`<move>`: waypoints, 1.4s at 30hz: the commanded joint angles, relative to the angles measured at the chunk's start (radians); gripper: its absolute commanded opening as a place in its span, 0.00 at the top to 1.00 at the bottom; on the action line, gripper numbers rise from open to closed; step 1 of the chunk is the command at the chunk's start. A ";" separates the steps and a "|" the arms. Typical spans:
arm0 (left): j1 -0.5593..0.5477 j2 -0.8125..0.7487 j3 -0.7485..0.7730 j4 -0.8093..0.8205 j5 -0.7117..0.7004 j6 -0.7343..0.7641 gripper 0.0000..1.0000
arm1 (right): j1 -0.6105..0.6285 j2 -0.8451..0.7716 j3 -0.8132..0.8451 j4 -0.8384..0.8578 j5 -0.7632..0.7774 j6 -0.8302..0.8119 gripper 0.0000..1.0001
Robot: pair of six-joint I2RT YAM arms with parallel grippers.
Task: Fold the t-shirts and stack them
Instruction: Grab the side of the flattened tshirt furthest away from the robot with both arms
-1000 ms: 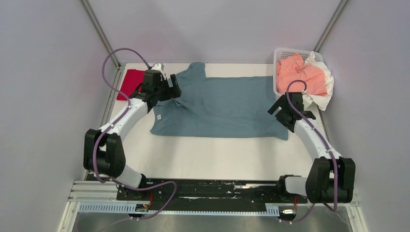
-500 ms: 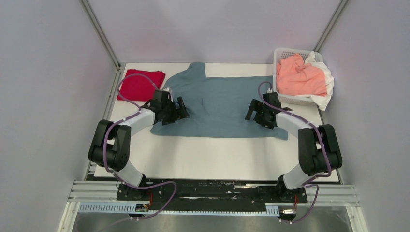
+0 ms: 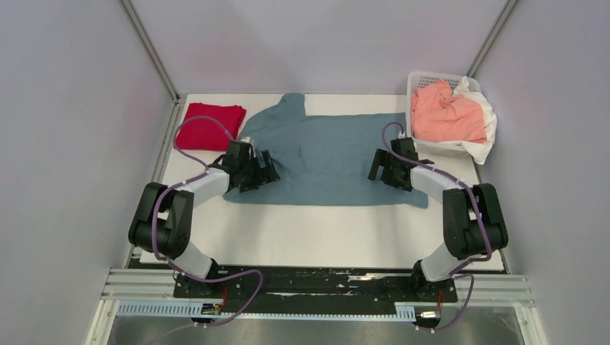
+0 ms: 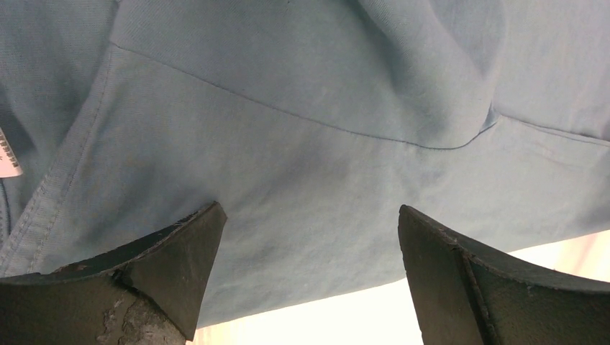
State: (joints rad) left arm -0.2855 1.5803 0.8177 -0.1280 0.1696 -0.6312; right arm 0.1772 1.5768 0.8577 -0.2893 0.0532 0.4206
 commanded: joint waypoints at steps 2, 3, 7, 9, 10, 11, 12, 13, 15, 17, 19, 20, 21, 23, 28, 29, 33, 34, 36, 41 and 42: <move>0.005 -0.066 -0.076 -0.081 -0.052 -0.026 0.00 | 0.014 0.027 -0.020 -0.020 -0.056 0.060 0.00; 0.005 -0.081 -0.106 -0.086 -0.061 -0.038 0.00 | 0.014 0.018 -0.038 -0.049 -0.054 0.088 0.00; 0.003 -0.190 -0.217 -0.116 -0.062 -0.085 0.00 | 0.013 -0.068 -0.153 -0.137 -0.005 0.169 0.00; -0.003 -0.249 -0.277 -0.129 -0.045 -0.114 0.00 | 0.014 -0.129 -0.228 -0.169 -0.011 0.200 0.00; -0.006 -0.291 -0.313 -0.149 -0.041 -0.137 0.00 | 0.015 -0.163 -0.260 -0.180 -0.021 0.209 0.00; -0.018 -0.314 -0.328 -0.165 -0.042 -0.149 0.00 | 0.016 -0.195 -0.285 -0.194 -0.028 0.219 0.00; -0.025 -0.363 -0.353 -0.199 -0.055 -0.173 0.00 | 0.016 -0.233 -0.305 -0.211 -0.034 0.227 0.00; -0.042 -0.388 -0.362 -0.217 -0.064 -0.185 0.00 | 0.019 -0.270 -0.323 -0.226 -0.036 0.232 0.00; -0.067 -0.470 -0.377 -0.280 -0.090 -0.209 0.00 | 0.023 -0.344 -0.343 -0.249 -0.078 0.229 0.00; -0.083 -0.555 -0.369 -0.343 -0.106 -0.211 0.00 | 0.024 -0.403 -0.342 -0.283 -0.091 0.222 0.00; -0.088 -0.633 -0.346 -0.414 -0.116 -0.202 0.00 | 0.025 -0.451 -0.326 -0.325 -0.098 0.207 0.00; -0.088 -0.675 -0.324 -0.449 -0.123 -0.190 0.00 | 0.025 -0.474 -0.315 -0.336 -0.095 0.200 0.00; -0.088 -0.694 -0.313 -0.460 -0.129 -0.184 0.00 | 0.026 -0.503 -0.306 -0.338 -0.091 0.183 0.00; -0.088 -0.730 -0.280 -0.456 -0.135 -0.165 0.00 | 0.027 -0.537 -0.279 -0.328 -0.085 0.165 0.00; -0.088 -0.673 -0.176 -0.296 -0.174 -0.104 0.00 | 0.026 -0.549 -0.196 -0.208 -0.077 0.120 0.00; -0.087 -0.620 -0.121 -0.263 -0.203 -0.082 0.00 | 0.026 -0.534 -0.174 -0.175 -0.072 0.116 0.00; -0.047 -0.375 0.147 -0.197 -0.232 0.026 0.00 | 0.026 -0.410 -0.034 -0.100 0.021 0.077 0.00; -0.026 -0.322 0.202 -0.200 -0.216 0.046 0.00 | 0.026 -0.373 0.002 -0.098 0.059 0.069 0.00; -0.008 -0.172 0.359 -0.209 -0.210 0.087 0.00 | 0.025 -0.289 0.065 -0.084 0.145 0.054 0.00; 0.024 0.260 0.839 -0.258 -0.199 0.260 0.00 | 0.014 -0.085 0.223 -0.029 0.252 0.002 0.00; 0.031 0.376 0.906 -0.293 -0.189 0.285 0.00 | 0.013 -0.046 0.268 -0.028 0.255 -0.004 0.00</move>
State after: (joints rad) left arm -0.2787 1.6733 1.4685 -0.3794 -0.0330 -0.5167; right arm 0.1989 1.4124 0.9951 -0.3920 0.1963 0.4797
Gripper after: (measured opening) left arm 1.000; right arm 0.998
